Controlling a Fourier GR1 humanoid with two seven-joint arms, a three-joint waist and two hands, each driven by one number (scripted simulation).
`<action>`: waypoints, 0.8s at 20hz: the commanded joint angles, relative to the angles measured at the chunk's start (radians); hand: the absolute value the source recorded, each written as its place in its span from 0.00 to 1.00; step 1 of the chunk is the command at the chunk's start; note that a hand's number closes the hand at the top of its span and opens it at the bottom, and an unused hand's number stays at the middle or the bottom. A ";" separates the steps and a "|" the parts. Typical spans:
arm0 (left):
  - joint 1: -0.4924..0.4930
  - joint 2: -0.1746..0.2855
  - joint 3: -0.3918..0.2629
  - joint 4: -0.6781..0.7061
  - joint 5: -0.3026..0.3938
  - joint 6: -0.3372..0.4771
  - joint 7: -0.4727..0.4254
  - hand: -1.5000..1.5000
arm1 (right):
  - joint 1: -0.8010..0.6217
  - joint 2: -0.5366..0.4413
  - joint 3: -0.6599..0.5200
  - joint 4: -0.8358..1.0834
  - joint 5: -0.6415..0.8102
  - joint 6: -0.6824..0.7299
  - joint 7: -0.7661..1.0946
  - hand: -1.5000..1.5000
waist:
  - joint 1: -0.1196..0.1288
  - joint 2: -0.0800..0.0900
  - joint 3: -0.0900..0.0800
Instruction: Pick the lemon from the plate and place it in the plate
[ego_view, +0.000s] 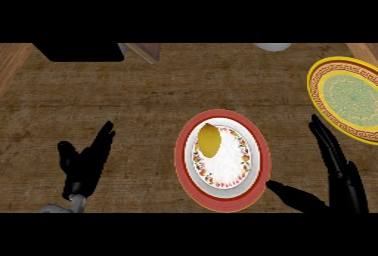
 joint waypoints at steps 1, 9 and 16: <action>0.036 -0.027 -0.028 0.003 -0.018 0.005 0.001 0.50 | 0.003 -0.002 0.091 -0.077 0.231 0.033 0.268 0.00 | 0.004 0.003 -0.003; 0.067 -0.015 0.015 -0.005 -0.023 -0.057 0.002 0.50 | -0.147 0.216 0.235 -0.050 0.565 0.180 0.602 0.00 | 0.009 0.003 0.000; 0.064 -0.071 0.023 0.014 -0.073 -0.055 -0.004 0.50 | -0.188 0.364 0.298 0.115 0.659 0.216 0.673 0.00 | 0.007 0.005 0.001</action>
